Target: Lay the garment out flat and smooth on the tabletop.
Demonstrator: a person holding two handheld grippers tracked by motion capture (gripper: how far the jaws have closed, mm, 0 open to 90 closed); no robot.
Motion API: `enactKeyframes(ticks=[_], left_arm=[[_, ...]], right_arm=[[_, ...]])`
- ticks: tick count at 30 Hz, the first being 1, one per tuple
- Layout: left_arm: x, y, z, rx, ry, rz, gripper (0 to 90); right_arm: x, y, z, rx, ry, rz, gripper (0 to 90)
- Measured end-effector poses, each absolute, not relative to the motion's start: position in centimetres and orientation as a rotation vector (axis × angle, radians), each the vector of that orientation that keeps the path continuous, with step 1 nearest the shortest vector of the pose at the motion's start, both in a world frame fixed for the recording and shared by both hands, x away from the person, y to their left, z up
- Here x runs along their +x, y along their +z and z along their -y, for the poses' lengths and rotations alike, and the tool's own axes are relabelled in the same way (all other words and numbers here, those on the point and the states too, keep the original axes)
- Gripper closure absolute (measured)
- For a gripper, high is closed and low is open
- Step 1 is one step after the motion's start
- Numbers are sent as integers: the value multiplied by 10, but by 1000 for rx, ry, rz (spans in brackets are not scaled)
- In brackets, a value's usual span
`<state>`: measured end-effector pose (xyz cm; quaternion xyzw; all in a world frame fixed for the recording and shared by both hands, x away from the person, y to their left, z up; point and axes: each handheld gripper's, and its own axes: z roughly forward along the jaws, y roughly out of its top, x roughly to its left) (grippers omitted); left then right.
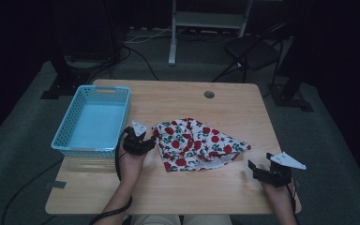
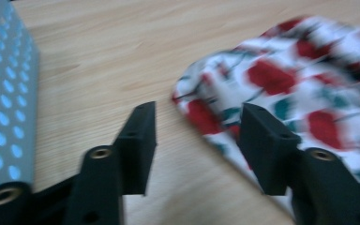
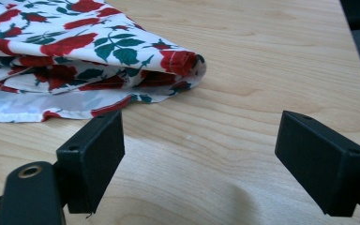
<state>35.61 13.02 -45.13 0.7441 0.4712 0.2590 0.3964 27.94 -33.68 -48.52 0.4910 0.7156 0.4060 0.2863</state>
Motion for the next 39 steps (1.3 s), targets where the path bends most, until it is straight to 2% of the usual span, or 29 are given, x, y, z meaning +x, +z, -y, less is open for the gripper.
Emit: enactKeyframes(ticks=[4,9,11,16,22,24,25,27,28,29,31,32,35,38,39], left_arm=[[340,-439,-121,1909,561,-1044,393],[334,-439,-89,2025,411,-901,393],[334,-443,-76,2073,383,-864,393],[336,-457,-52,2184,360,-827,395],[346,-469,-38,2230,329,-859,471],[348,-471,-36,2234,318,-860,484],[349,-472,-35,2240,318,-852,535],[350,-474,-34,2241,314,-857,568],[351,-475,-34,2242,317,-855,625],[351,-476,-35,2243,325,-852,629],[352,-477,-36,2235,321,-857,701],[352,-476,-37,2238,314,-857,703],[353,-476,-39,2241,314,-846,785],[352,-477,-40,2243,316,-831,830],[351,-477,-41,2240,312,-832,836]], right_arm=[[279,-482,333,1321,1168,-1931,155],[276,-454,297,1145,1266,-1967,156],[275,-442,277,1038,1310,-1991,193],[283,-433,229,823,1307,-2087,207],[305,-454,191,721,1168,-2285,237],[313,-462,187,726,1114,-2340,280],[317,-464,186,734,1098,-2350,293],[322,-468,186,758,1062,-2370,366],[325,-469,186,766,1039,-2375,374],[327,-469,187,769,1027,-2378,405],[330,-468,189,770,1009,-2380,505],[331,-467,189,768,993,-2379,555],[334,-462,193,789,944,-2393,763],[336,-452,200,827,941,-2367,876],[337,-448,203,844,948,-2350,877]])
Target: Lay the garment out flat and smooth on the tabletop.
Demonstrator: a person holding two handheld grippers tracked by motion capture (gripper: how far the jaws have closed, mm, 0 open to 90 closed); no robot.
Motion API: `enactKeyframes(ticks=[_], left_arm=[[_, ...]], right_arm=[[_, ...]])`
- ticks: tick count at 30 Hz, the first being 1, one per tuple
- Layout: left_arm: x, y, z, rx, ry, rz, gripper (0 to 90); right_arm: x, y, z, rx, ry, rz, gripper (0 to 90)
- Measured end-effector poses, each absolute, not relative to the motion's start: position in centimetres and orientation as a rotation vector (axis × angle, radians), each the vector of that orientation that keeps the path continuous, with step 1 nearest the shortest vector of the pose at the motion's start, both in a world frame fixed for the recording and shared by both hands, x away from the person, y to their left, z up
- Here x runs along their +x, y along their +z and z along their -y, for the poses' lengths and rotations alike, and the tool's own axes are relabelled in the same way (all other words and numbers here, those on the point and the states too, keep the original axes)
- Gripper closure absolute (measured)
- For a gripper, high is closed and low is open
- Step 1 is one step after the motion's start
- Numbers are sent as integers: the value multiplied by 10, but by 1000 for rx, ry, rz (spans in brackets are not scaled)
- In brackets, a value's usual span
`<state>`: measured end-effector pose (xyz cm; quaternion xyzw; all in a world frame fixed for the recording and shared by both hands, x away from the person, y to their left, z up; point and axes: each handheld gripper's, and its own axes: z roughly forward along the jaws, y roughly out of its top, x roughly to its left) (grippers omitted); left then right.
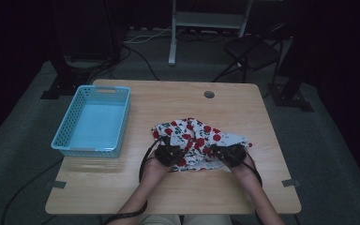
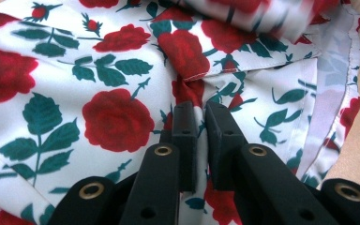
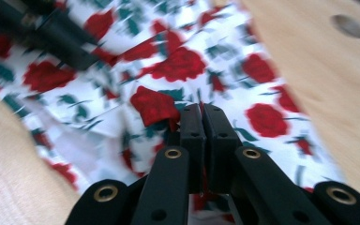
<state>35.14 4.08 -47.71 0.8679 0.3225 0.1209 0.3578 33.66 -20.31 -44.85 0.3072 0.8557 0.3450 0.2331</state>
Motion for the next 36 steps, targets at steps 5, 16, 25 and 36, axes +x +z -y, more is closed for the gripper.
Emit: enactKeyframes(ticks=[5,16,25,36], left_arm=[[344,-478,-46,2245,305,-801,836],[315,-474,-67,2314,301,-729,832],[295,-471,-79,2353,261,-685,821],[284,-472,-87,2352,222,-668,825]], right_arm=[[339,-432,222,906,977,-2281,887],[347,-411,254,1031,1004,-2169,887],[370,-403,275,1113,944,-2176,886],[387,-438,309,1305,922,-2194,885]])
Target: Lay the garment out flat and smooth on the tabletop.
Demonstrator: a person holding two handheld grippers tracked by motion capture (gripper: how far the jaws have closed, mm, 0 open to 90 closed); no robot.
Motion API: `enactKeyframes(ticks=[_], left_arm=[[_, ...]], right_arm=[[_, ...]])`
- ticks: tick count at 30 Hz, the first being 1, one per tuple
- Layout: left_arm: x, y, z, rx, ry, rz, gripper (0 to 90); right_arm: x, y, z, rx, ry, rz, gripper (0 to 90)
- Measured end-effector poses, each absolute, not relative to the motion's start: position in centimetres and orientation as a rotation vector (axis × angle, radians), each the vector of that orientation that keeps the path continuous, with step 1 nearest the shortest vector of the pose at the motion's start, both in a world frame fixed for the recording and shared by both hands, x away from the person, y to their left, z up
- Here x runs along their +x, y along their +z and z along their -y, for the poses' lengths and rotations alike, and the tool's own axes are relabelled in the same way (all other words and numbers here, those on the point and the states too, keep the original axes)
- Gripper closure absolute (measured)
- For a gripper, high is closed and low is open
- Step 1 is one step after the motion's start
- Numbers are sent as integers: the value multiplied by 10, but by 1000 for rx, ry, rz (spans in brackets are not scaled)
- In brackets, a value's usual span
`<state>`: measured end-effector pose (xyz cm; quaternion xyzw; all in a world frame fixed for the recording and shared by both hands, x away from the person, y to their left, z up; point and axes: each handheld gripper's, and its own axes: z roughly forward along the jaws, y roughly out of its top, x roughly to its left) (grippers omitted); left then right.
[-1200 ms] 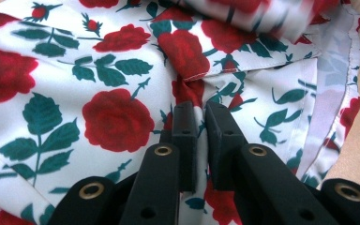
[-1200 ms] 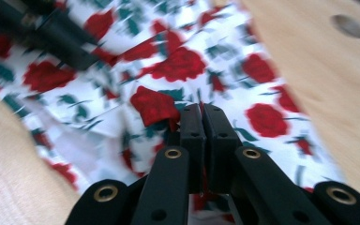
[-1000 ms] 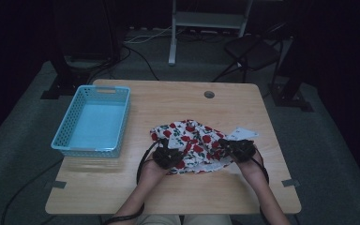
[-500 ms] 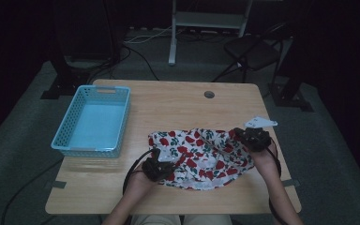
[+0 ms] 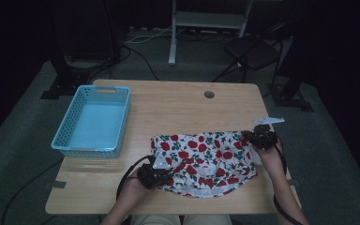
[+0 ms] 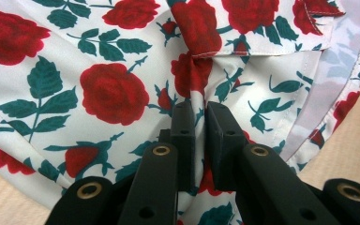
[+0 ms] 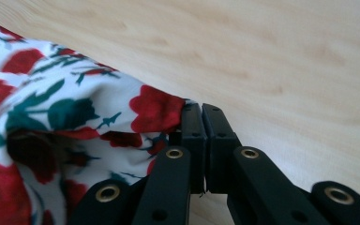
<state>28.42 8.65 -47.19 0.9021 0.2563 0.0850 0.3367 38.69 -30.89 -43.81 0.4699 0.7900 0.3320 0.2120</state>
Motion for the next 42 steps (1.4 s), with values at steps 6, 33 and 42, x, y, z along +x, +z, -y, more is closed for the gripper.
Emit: enactKeyframes(ticks=[6,33,42], left_arm=[[279,-473,-87,2340,211,-654,850],[284,-471,-86,2332,95,-688,545],[277,-461,-81,2419,101,-603,835]], right_arm=[[389,-462,332,1414,884,-2177,876],[300,-466,295,1043,1138,-2653,436],[295,-457,288,899,1031,-2769,881]])
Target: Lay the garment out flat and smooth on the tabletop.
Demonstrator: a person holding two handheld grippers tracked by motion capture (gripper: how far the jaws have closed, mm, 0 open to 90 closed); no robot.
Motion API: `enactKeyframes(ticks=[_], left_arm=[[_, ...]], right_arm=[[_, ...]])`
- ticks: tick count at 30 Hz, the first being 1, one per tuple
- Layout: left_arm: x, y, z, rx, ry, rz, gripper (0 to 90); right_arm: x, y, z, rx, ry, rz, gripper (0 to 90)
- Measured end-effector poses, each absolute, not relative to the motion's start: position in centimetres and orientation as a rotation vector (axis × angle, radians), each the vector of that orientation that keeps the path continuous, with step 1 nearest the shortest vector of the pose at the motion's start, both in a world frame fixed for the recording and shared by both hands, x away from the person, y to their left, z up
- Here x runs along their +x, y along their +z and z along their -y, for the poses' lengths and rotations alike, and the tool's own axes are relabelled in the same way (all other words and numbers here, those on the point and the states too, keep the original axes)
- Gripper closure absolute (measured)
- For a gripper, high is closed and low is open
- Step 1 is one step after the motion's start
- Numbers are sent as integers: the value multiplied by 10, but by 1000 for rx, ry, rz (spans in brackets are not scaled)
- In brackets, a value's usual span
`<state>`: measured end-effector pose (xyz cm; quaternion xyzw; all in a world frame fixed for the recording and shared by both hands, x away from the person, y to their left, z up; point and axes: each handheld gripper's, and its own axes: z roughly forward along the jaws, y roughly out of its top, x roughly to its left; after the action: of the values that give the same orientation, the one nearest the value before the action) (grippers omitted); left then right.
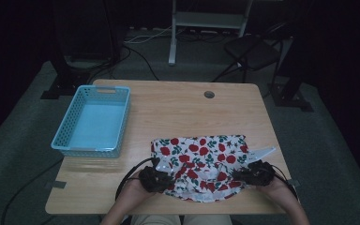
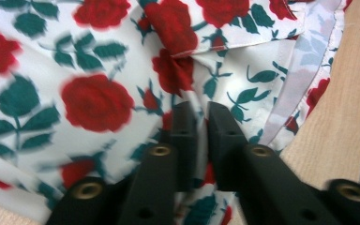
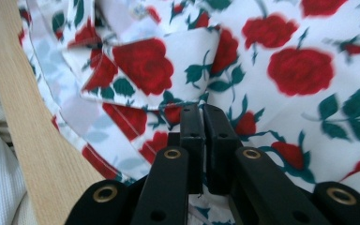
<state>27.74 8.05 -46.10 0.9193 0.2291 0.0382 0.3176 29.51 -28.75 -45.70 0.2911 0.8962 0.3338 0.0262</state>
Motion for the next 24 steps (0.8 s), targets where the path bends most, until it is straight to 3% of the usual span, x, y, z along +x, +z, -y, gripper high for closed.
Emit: enactKeyframes(ticks=[1,11,18,24], left_arm=[[278,-459,-81,2413,97,-596,880],[313,-424,-103,2214,179,-707,881],[345,-440,-100,2180,150,-794,877],[365,-466,-102,2182,18,-833,876]], right_arm=[[295,-454,289,893,1054,-2769,884],[318,-426,306,996,1308,-2573,886],[354,-440,306,1166,1298,-2553,886],[370,-460,302,1252,1208,-2581,885]])
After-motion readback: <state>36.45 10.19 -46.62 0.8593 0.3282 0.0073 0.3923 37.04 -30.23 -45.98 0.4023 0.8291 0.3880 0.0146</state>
